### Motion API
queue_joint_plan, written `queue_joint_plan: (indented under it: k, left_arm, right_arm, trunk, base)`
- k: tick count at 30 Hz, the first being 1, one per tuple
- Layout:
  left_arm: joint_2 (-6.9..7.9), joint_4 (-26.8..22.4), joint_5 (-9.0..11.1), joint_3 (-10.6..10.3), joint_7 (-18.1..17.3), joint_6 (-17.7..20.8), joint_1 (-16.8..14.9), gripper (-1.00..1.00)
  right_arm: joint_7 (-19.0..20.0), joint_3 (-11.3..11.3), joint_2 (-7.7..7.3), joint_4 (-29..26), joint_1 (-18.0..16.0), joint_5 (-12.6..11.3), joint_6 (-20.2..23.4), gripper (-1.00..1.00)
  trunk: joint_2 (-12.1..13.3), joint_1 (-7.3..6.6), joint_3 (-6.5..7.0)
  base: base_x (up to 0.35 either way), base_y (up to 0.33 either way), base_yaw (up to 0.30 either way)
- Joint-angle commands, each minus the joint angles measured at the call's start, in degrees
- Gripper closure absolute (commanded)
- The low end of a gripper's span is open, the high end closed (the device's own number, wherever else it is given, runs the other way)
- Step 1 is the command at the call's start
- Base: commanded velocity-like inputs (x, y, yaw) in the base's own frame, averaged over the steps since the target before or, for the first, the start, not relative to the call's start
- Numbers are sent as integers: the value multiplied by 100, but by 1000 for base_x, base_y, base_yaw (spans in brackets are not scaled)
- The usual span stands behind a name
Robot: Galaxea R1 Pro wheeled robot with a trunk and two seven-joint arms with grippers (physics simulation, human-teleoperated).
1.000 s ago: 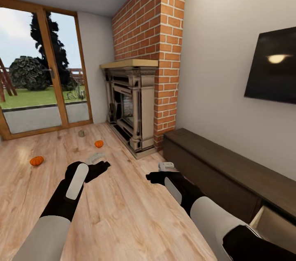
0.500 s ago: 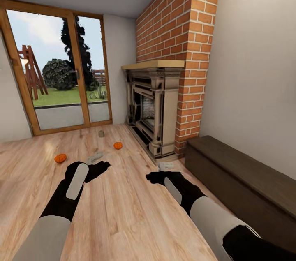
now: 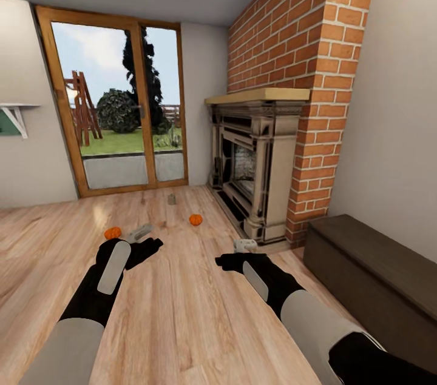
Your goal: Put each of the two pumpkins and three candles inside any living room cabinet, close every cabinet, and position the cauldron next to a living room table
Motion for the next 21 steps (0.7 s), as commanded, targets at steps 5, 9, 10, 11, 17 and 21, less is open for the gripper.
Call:
queue_joint_plan:
  k: [5,9,10,11,17,21]
  left_arm:
    - [-5,-6,60,15,51,14,-4,-100]
    - [-5,-6,60,14,51,14,-4,-100]
    - [-5,-6,60,16,51,14,-4,-100]
    - [-5,-6,60,14,51,14,-4,-100]
    - [-5,-6,60,14,51,14,-4,-100]
    - [-5,-6,60,13,51,14,-4,-100]
  right_arm:
    - [-31,34,-4,-14,-4,-42,20,-100]
    - [-31,34,-4,-17,-4,-42,20,-100]
    - [-31,34,-4,-17,-4,-42,20,-100]
    - [-31,34,-4,-17,-4,-42,20,-100]
    - [-31,34,-4,-17,-4,-42,20,-100]
    - [-28,34,-4,-17,-4,-42,20,-100]
  trunk:
    - [-3,3,-6]
    - [-3,3,-6]
    - [-3,3,-6]
    - [-3,3,-5]
    - [-3,3,16]
    - [-3,3,33]
  base:
    - [331,1,18]
    - [331,0,4]
    - [331,15,35]
    - [331,43,88]
    - [331,88,181]
    - [331,106,218]
